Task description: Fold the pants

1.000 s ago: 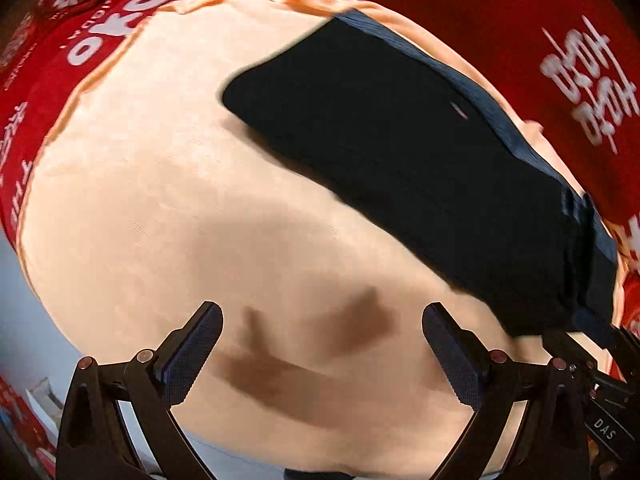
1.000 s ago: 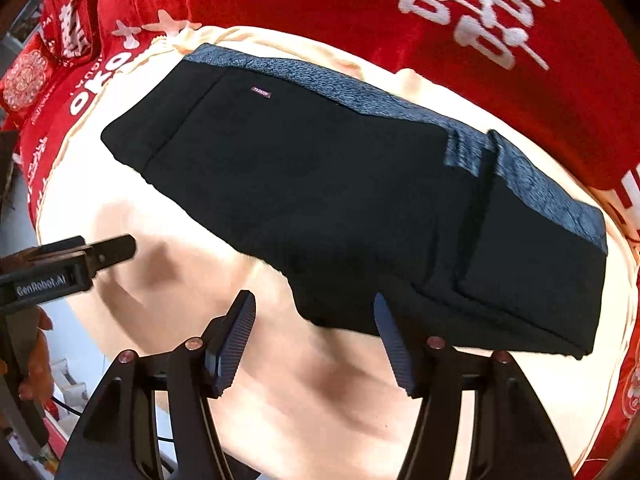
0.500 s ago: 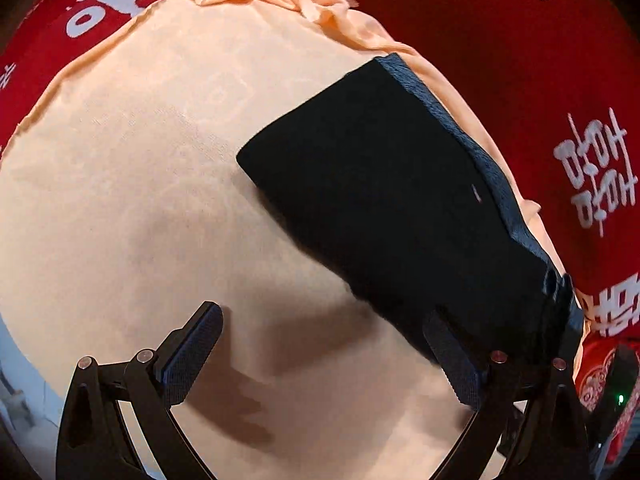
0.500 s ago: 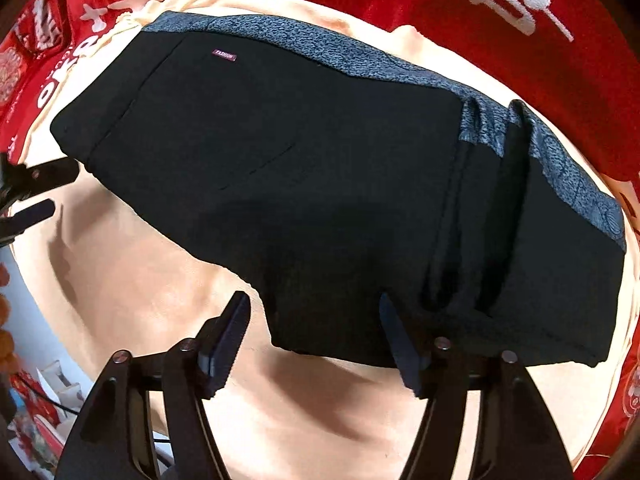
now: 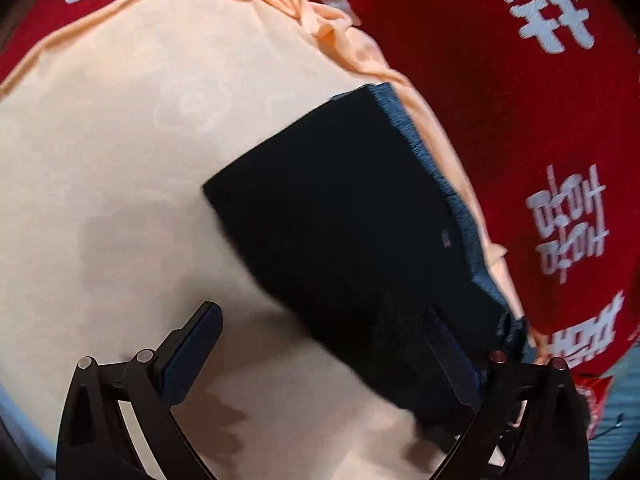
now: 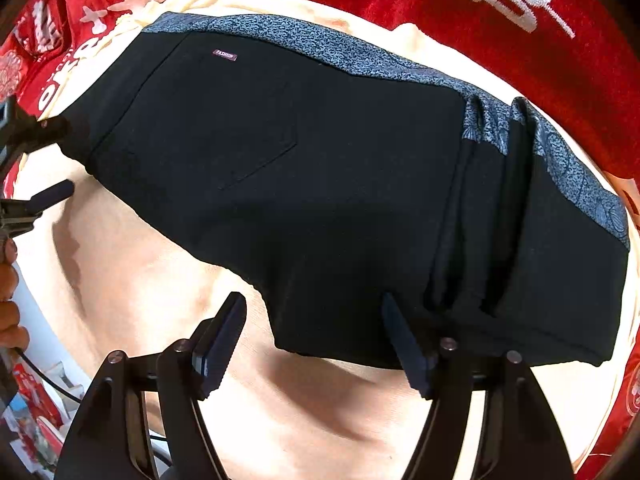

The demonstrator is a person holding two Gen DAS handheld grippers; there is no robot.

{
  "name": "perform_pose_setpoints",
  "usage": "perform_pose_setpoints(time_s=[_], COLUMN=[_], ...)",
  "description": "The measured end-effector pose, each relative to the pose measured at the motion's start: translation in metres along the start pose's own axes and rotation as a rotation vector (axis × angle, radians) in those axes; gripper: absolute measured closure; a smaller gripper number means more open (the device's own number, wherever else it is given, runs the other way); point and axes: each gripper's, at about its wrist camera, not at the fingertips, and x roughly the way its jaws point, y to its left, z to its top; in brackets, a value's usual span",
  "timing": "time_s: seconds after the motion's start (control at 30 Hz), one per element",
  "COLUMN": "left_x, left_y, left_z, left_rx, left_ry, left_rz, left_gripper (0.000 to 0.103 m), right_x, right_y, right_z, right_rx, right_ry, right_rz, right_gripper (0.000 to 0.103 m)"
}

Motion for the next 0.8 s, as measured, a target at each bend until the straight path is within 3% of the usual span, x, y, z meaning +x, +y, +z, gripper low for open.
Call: perform_pose_setpoints(time_s=[0.17, 0.43, 0.53, 0.7, 0.8], left_x=[-0.002, 0.006, 0.016, 0.027, 0.026], left_y=[0.001, -0.016, -0.029, -0.038, -0.048], left_z=[0.004, 0.023, 0.024, 0.025, 0.023], left_rx=[-0.01, -0.046, 0.019, 0.047, 0.104], left_ry=[-0.004, -0.034, -0.024, -0.002, -0.021], left_rz=[-0.098, -0.12, -0.036, 0.073, 0.216], left_gripper=[0.003, 0.003, 0.003, 0.004, 0.032], right_x=[0.0, 0.0, 0.0, -0.007, -0.025], right_y=[0.0, -0.003, -0.003, -0.006, -0.011], right_z=[-0.001, -0.006, -0.006, -0.003, 0.004], right_rx=[0.006, 0.001, 0.0, 0.011, 0.016], right_ry=[-0.005, -0.015, -0.013, -0.012, -0.032], right_rz=[-0.001, 0.009, 0.01, 0.012, 0.009], right_gripper=[0.029, 0.029, 0.029, 0.029, 0.028])
